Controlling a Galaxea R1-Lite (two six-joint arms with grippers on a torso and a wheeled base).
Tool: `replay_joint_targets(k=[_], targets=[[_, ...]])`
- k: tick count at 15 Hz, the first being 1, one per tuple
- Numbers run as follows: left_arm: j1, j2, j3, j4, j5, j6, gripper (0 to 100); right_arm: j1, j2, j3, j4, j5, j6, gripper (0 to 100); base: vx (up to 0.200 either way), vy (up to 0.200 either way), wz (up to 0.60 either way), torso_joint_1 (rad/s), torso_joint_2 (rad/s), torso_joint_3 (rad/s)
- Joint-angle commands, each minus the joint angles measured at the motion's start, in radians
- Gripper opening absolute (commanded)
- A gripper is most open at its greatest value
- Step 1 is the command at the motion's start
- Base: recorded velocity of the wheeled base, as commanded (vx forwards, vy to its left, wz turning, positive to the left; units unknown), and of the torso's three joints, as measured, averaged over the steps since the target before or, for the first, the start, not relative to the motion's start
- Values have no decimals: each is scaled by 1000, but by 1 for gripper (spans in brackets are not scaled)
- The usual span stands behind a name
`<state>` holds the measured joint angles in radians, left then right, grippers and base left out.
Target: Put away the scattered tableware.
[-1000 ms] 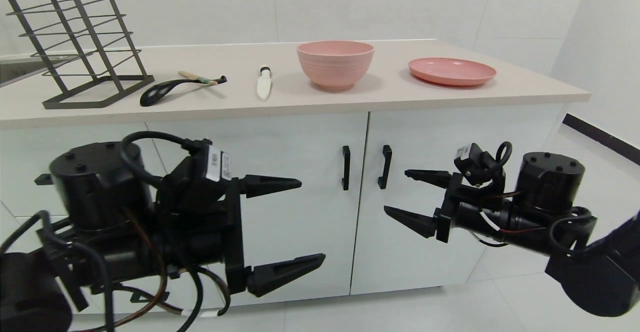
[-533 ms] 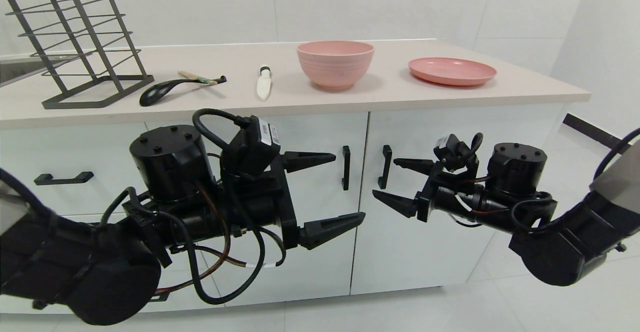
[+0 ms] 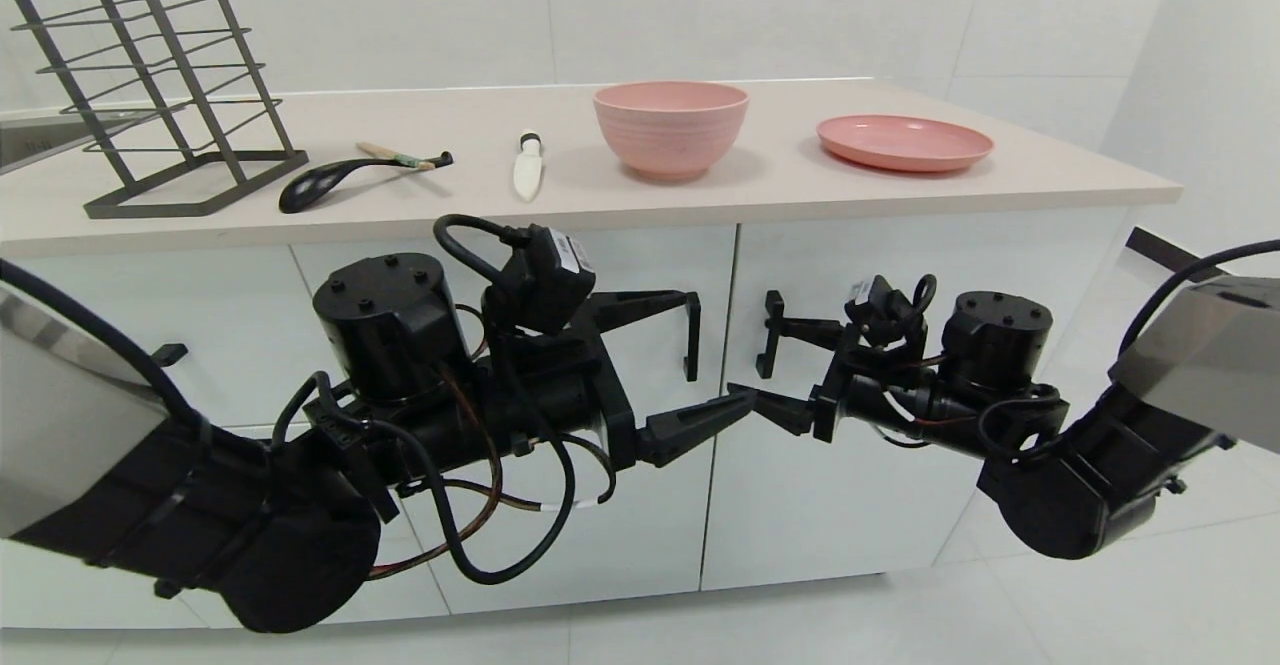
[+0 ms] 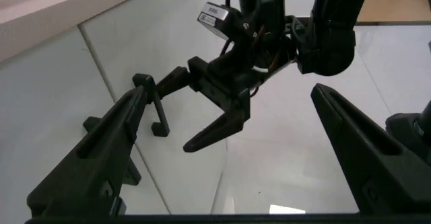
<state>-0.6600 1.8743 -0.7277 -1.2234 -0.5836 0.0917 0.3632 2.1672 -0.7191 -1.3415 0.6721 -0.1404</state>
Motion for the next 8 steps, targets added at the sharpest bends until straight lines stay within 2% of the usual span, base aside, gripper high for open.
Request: replay_joint_targets(k=[1, 2, 3, 5, 8], targets=[[-6, 20, -15, 1, 7, 0, 100, 16, 29, -60, -2, 44, -1, 100, 0, 0, 0, 0, 0, 0], [-9, 26, -18, 1, 8, 0, 100, 20, 29, -60, -2, 61, -1, 100, 0, 0, 0, 0, 0, 0], [-13, 39, -26, 1, 21, -1, 100, 22, 29, -48, -5, 127, -2, 100, 0, 0, 0, 0, 0, 0], [-30, 54, -45, 1, 65, -7, 100, 14, 28, -16, -51, 211, 4, 100, 0, 0, 0, 0, 0, 0], [-39, 100, -105, 1, 84, -17, 100, -1, -20, 121, -104, 256, 4, 100, 0, 0, 0, 0, 0, 0]])
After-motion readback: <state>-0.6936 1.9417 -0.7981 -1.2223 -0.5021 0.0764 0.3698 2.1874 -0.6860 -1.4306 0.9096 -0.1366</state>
